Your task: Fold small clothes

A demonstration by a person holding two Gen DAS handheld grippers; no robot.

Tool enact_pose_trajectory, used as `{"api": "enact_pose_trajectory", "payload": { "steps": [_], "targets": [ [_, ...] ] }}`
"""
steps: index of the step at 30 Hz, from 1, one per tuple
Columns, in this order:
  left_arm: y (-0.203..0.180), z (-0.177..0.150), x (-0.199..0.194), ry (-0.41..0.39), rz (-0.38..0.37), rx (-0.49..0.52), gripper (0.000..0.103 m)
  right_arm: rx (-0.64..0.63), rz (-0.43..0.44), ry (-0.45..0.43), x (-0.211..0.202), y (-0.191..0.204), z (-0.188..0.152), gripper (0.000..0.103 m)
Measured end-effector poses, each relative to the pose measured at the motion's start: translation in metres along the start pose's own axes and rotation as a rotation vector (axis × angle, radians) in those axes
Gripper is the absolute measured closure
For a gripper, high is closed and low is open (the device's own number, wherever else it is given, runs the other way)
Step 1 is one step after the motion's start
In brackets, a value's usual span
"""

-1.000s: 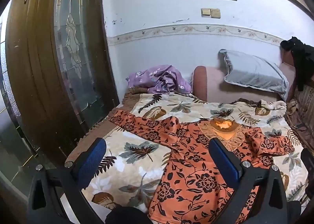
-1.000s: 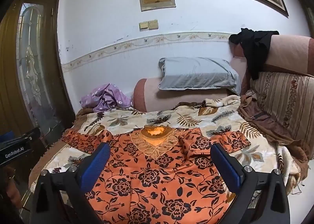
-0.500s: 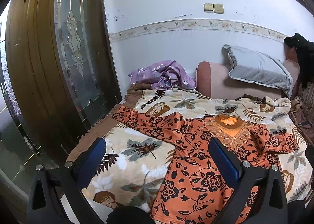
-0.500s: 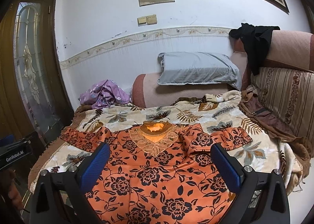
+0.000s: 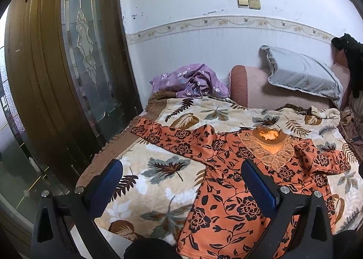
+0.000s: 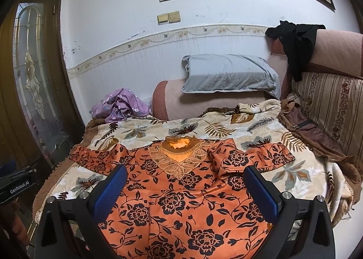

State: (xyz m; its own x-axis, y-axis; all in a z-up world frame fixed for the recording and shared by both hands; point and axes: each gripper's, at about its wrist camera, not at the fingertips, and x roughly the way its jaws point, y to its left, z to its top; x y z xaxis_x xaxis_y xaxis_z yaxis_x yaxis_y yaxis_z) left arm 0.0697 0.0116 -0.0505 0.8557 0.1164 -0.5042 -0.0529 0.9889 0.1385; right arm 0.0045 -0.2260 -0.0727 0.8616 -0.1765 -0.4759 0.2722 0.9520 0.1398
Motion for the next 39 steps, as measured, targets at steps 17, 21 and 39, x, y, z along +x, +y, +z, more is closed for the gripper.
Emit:
{"api": "enact_pose_trajectory", "payload": {
  "steps": [17,21,39],
  "targets": [
    [-0.006,0.003,0.006,0.006,-0.005,0.021,0.0,0.023,0.001,0.029,0.013,-0.003,0.001,0.0],
    [-0.008,0.003,0.009,0.013,-0.008,0.023,0.0,0.033,0.002,0.048,0.017,-0.006,0.0,0.0],
    [-0.023,0.006,0.024,0.025,-0.002,0.052,0.0,0.073,-0.013,0.072,0.039,-0.024,0.005,0.0]
  ]
}}
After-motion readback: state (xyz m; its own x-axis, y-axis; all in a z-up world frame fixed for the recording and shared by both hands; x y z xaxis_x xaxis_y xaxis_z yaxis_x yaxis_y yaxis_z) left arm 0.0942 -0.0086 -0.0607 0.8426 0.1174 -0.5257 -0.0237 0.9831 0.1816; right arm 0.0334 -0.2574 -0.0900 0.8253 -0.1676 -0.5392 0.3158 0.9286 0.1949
